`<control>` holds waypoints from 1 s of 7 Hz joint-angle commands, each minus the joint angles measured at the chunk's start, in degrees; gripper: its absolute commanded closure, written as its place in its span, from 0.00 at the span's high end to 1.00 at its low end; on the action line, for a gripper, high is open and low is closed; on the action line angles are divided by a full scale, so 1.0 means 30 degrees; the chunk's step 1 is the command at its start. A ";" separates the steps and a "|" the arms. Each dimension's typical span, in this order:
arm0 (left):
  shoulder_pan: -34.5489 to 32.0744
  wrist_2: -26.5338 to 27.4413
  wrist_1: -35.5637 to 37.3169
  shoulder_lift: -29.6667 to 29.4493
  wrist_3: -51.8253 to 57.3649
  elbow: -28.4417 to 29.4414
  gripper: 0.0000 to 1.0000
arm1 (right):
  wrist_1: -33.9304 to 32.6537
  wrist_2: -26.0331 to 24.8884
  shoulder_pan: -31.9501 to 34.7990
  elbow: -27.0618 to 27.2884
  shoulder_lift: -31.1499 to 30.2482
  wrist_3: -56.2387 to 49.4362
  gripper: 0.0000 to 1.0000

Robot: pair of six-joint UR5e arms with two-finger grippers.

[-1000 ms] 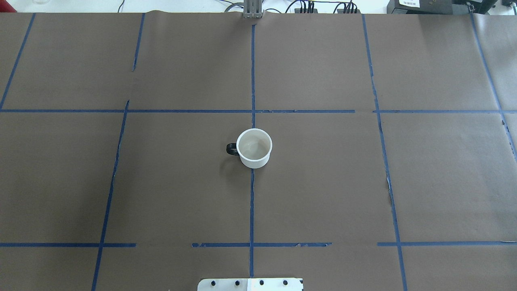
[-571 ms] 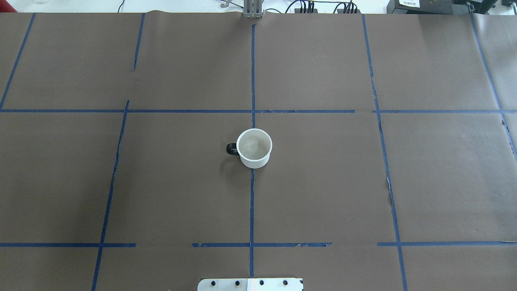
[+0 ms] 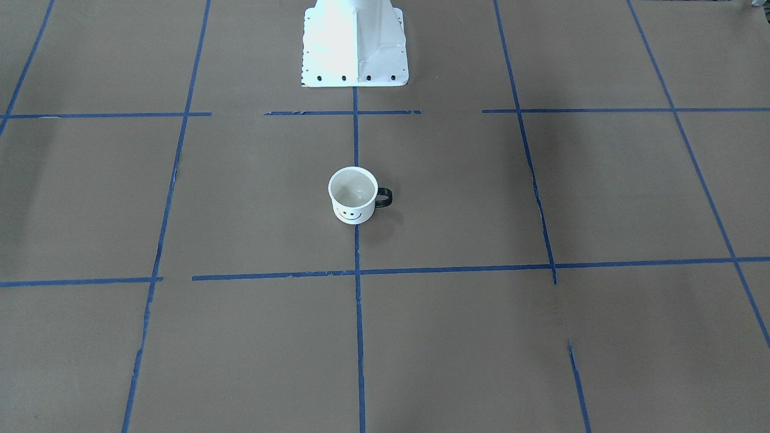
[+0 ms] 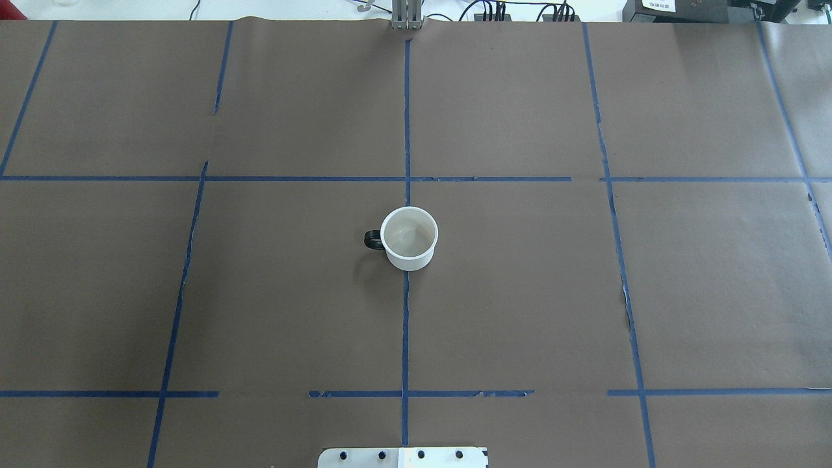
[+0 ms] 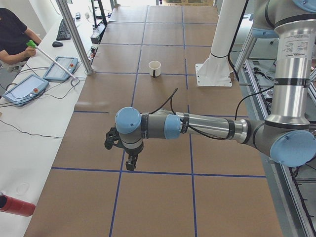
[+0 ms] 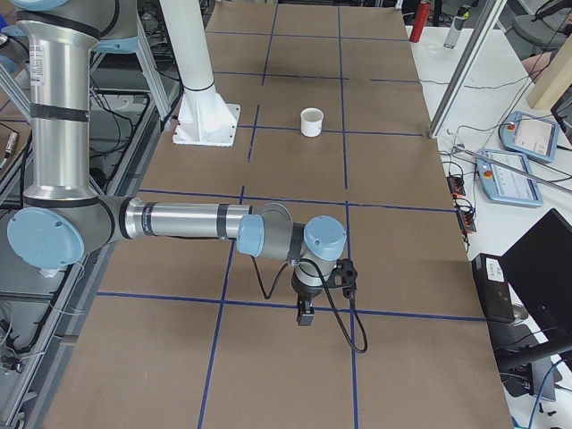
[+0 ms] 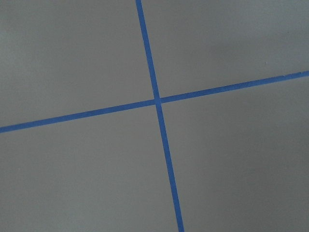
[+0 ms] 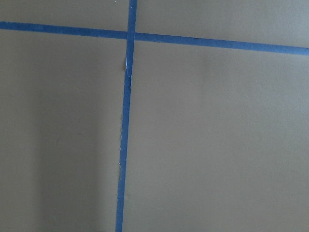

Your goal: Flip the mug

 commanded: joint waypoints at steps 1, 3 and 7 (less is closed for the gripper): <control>-0.0025 -0.0119 0.0767 0.0034 -0.0220 -0.0503 1.00 | 0.0000 0.0000 0.0000 0.0000 0.0000 0.0000 1.00; -0.0054 -0.0180 0.0767 0.0238 -0.0222 -0.0532 1.00 | 0.0000 0.0000 0.0000 0.0000 0.0000 0.0000 1.00; -0.0025 -0.0239 0.0592 0.0239 -0.0163 -0.0211 1.00 | 0.0000 0.0000 0.0000 0.0000 0.0000 0.0000 1.00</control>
